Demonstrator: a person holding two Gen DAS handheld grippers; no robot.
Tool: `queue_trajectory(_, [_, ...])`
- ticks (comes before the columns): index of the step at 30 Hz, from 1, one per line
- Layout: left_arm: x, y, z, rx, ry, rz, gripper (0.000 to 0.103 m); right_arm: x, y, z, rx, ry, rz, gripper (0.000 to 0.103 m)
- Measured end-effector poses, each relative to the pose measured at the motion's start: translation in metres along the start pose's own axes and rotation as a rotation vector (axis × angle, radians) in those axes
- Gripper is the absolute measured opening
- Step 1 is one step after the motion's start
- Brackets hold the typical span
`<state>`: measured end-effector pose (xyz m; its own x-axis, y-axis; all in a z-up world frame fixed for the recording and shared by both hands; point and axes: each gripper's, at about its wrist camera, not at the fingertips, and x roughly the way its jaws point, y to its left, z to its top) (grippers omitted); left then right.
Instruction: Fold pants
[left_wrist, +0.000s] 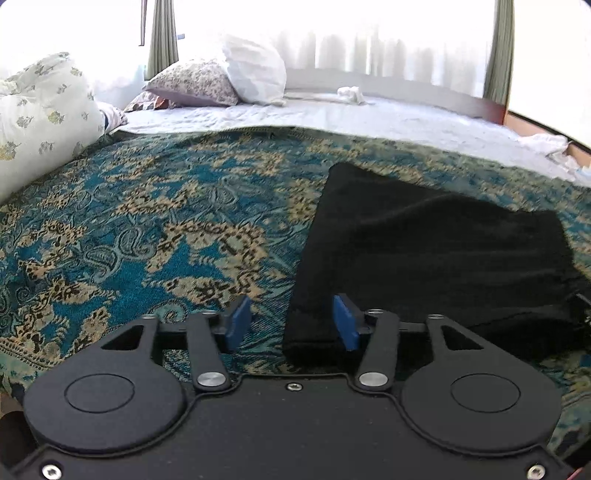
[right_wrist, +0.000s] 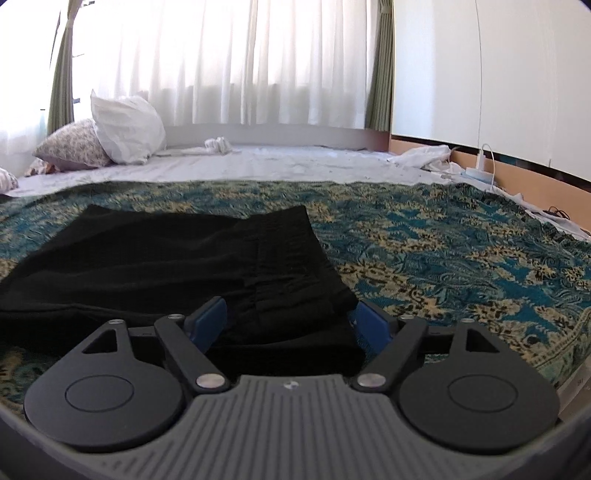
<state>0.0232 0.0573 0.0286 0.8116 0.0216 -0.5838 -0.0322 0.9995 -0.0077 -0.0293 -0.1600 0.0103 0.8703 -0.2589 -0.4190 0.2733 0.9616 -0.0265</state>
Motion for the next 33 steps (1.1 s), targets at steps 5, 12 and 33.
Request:
queue_trajectory(5, [-0.020,-0.015,0.001,0.048,-0.035,-0.040,0.079,-0.017,0.002,0.006,-0.013,-0.016,0.038,0.090])
queue_trajectory(12, [-0.034,-0.035,-0.009,0.079,-0.037,-0.107,0.101,-0.034,0.007,0.003,-0.024,-0.010,0.107,0.103])
queue_trajectory(33, [-0.018,-0.051,-0.045,0.103,0.061,-0.102,0.103,-0.024,0.019,-0.023,-0.100,0.114,0.135,0.103])
